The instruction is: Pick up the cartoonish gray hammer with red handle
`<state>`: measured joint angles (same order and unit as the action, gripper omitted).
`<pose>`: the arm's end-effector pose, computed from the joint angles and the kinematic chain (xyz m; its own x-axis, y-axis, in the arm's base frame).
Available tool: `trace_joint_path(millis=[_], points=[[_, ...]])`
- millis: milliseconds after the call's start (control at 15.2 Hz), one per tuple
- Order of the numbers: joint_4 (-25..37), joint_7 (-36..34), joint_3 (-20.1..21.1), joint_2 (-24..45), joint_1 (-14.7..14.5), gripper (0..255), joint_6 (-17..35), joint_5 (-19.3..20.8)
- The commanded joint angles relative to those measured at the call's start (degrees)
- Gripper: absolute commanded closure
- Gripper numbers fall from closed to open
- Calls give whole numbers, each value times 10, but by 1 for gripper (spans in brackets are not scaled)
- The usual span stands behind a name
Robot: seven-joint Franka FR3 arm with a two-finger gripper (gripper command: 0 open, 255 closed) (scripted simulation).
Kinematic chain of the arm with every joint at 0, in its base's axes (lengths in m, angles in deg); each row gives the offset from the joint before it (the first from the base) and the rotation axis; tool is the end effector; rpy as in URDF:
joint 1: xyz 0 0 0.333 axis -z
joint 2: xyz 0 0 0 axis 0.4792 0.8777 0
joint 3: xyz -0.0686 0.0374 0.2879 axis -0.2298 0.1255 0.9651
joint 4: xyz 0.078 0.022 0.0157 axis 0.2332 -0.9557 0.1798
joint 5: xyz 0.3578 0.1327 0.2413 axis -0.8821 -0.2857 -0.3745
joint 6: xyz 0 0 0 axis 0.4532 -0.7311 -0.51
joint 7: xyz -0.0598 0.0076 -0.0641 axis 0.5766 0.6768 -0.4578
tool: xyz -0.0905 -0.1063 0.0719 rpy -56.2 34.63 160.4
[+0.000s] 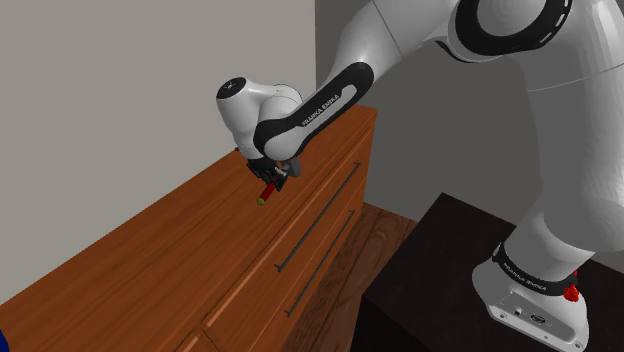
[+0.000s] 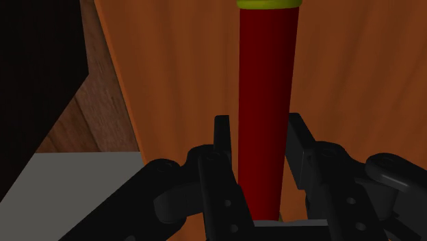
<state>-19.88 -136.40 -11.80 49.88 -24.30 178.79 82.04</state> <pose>0.6442 0.2600 0.1683 0.2293 -0.9414 0.2474 -0.9713 -0.2377 -0.0041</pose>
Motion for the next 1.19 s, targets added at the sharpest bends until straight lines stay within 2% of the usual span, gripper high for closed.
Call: trace_joint_path(millis=[0,198,1122], points=[[0,0,0,0,0,255,0,0],[0,0,0,0,0,255,0,0],[23,40,26,-57,15,255,-67,-45]])
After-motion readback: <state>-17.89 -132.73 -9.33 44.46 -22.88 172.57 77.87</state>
